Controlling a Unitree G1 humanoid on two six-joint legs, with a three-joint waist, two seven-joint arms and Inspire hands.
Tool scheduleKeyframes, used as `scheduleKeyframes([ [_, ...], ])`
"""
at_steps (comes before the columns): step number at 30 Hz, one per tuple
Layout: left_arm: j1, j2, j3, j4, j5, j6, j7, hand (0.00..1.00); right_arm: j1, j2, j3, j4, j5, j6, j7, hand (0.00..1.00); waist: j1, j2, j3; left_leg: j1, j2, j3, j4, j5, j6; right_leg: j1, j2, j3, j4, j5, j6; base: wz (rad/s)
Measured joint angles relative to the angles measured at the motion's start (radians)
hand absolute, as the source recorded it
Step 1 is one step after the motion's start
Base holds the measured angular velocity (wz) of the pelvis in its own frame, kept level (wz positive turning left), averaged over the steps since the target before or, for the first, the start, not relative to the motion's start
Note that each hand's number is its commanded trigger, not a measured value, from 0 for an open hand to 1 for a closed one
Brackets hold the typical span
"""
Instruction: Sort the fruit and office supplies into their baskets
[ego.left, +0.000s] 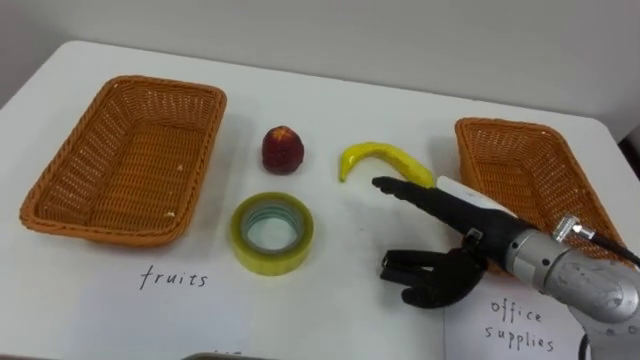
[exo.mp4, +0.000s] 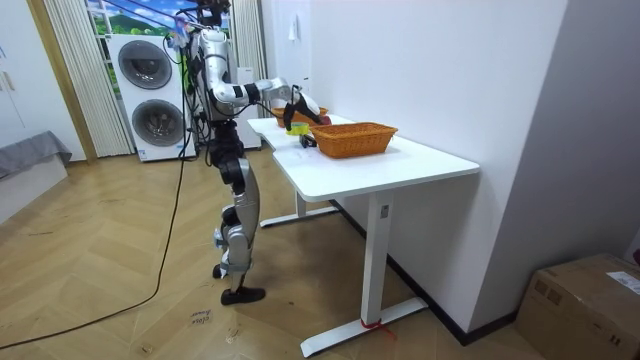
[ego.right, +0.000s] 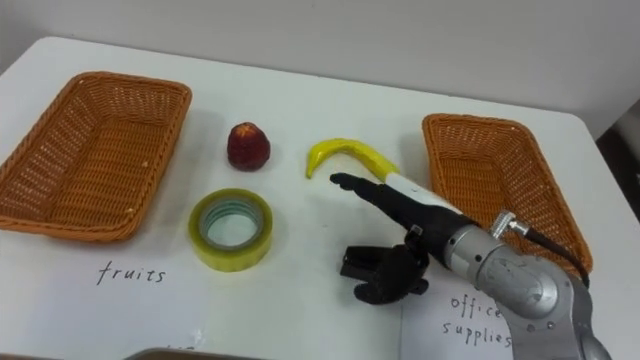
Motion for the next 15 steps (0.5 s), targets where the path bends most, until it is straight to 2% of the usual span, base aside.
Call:
scheduleKeyframes([
  [5,0.008,0.001,0.000,-0.022,0.000,-0.001,0.001,0.00,0.001,0.006,0.009,0.007,-0.067,0.004,0.024,0.00,0.003,-0.006,-0.0029,0.001,-0.001,0.002,0.001,0.000,0.000,0.002,0.000,0.003,-0.005,0.000,0.000,0.00],
  [8,0.009,0.001,0.000,-0.034,-0.001,0.000,0.010,0.00,0.002,0.006,0.033,0.056,-0.131,0.020,0.027,0.00,0.003,-0.014,-0.0085,0.004,0.000,0.001,0.002,0.000,0.000,0.006,0.002,0.014,-0.005,0.000,0.000,0.00],
  [10,0.012,0.000,-0.001,-0.046,-0.001,0.003,0.012,0.00,0.013,0.006,0.040,0.067,-0.159,0.038,0.031,0.00,0.003,-0.016,-0.0083,0.004,-0.001,0.002,0.003,0.000,0.000,0.006,0.001,0.016,-0.003,0.002,0.001,0.00],
  [15,0.013,0.000,-0.001,-0.058,0.000,0.006,0.047,0.00,0.022,0.006,0.040,0.096,-0.208,0.057,0.038,0.00,0.003,-0.013,-0.0060,0.004,-0.002,0.002,0.000,0.000,0.001,0.004,0.001,0.021,0.004,0.002,0.001,0.00],
])
